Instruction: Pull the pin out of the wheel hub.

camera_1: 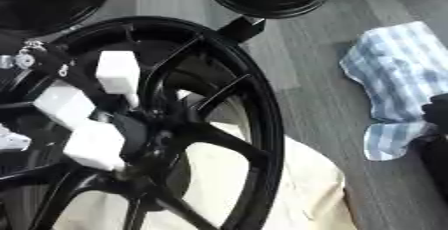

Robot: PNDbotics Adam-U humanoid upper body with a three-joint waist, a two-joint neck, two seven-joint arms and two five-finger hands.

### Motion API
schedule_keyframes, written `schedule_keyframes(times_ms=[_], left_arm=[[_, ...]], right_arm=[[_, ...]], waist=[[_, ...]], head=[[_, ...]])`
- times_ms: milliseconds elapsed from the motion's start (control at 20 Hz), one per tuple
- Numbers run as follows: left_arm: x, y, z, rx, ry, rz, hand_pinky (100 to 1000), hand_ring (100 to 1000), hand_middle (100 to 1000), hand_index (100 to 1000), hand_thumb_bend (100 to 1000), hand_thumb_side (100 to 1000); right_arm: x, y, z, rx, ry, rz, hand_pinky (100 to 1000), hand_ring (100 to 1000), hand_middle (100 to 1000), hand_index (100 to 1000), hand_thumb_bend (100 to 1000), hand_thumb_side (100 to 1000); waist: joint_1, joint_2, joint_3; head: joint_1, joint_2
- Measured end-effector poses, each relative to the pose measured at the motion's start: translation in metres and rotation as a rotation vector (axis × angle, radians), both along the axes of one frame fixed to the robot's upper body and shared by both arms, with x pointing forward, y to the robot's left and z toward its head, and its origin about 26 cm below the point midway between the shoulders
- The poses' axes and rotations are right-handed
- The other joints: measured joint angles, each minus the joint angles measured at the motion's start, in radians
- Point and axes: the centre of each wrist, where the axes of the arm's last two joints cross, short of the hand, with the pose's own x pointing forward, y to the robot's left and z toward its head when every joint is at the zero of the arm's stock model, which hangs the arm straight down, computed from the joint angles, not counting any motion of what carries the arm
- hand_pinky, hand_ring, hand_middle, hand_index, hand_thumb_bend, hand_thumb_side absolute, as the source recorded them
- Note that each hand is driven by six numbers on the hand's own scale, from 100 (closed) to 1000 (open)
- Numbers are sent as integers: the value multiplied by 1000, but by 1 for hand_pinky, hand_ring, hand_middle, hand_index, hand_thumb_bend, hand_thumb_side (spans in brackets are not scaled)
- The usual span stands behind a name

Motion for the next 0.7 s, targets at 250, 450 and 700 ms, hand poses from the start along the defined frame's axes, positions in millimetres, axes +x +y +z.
schedule_keyframes(times_ms=[250,450,700], left_arm=[[0,0,0,15,-18,18,855,781,698,829,270,180],[0,-1,-1,4,-15,11,836,749,641,789,222,105],[1,-2,-2,-13,-3,0,806,652,531,683,190,100]], right_arm=[[0,1,-1,4,2,0,726,698,638,534,381,386],[0,1,-1,5,3,1,727,699,638,534,381,387],[0,1,-1,4,3,1,727,699,638,534,382,387]], waist=[[0,3,2],[0,5,2],[0,6,2]], head=[[0,-4],[0,-7],[1,-7]])
